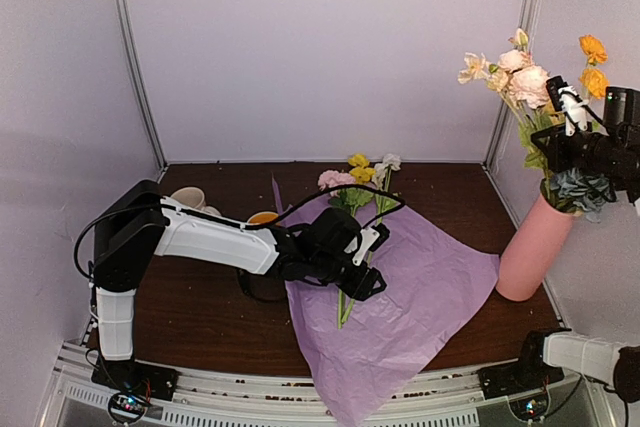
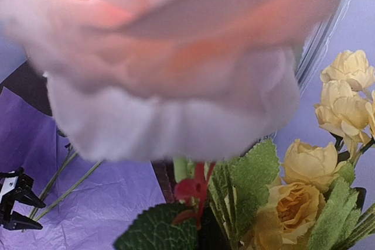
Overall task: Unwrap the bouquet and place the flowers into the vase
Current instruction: Place the fake flower in the vase.
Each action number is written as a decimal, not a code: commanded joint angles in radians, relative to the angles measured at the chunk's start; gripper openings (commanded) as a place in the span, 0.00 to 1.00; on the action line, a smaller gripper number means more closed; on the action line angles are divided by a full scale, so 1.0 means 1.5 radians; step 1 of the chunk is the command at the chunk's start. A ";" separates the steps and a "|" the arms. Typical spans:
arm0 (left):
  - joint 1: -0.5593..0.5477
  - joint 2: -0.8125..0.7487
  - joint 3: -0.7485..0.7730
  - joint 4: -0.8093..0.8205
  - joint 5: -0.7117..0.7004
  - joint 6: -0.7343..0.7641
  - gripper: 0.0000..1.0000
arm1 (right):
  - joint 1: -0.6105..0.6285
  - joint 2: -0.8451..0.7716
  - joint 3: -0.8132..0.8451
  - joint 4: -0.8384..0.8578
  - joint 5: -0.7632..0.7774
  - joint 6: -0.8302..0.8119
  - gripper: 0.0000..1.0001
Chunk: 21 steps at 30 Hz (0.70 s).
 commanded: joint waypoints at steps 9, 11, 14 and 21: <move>-0.003 0.008 0.007 0.033 0.013 -0.003 0.57 | -0.014 -0.100 -0.118 0.000 0.049 -0.006 0.04; -0.003 0.009 0.009 0.032 0.014 -0.003 0.57 | -0.014 -0.106 -0.135 -0.004 0.050 -0.005 0.04; -0.003 0.011 0.010 0.032 0.015 -0.003 0.57 | -0.015 -0.122 -0.168 0.003 0.052 -0.006 0.04; -0.003 0.010 0.009 0.031 0.016 -0.004 0.57 | -0.017 -0.135 -0.217 0.032 0.081 -0.009 0.04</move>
